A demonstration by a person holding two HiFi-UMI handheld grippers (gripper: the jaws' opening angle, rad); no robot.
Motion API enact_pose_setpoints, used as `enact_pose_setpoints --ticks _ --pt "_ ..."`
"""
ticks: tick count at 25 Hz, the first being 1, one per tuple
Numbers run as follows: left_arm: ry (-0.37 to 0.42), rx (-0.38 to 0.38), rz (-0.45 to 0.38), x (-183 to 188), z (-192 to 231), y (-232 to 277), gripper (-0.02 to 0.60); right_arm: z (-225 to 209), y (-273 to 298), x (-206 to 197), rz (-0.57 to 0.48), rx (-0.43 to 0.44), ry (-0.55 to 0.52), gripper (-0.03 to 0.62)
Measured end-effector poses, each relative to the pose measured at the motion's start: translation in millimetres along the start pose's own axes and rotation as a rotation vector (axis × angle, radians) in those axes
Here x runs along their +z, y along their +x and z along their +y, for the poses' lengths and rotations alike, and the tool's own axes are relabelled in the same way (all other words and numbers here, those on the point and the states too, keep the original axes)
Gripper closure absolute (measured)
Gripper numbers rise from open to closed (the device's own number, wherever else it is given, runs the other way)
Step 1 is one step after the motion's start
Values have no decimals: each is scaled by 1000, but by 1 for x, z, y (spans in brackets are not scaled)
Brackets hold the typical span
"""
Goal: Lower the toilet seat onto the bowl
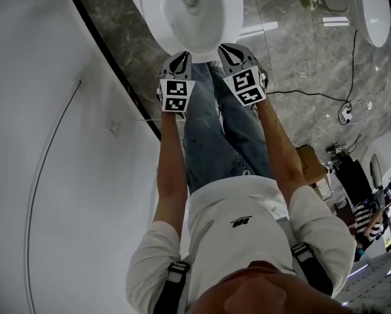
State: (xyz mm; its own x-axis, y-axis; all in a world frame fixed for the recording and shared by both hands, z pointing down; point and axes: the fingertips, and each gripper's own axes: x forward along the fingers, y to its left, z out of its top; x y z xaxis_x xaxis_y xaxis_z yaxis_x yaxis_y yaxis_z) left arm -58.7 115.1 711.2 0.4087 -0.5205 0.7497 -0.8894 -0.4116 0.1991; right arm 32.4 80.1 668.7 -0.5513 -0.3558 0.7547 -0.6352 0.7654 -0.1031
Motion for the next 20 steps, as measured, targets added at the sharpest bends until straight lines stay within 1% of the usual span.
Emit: enact_pose_setpoints --ticks 9,17,20 --pt "61 29 -88 55 1 -36 548 -8 -28 37 -70 -14 5 560" --pt "82 39 -140 85 -1 -67 549 -5 -48 58 -105 -23 9 560" --pt "95 34 -158 96 -3 -76 551 -1 -56 69 -140 -19 25 560"
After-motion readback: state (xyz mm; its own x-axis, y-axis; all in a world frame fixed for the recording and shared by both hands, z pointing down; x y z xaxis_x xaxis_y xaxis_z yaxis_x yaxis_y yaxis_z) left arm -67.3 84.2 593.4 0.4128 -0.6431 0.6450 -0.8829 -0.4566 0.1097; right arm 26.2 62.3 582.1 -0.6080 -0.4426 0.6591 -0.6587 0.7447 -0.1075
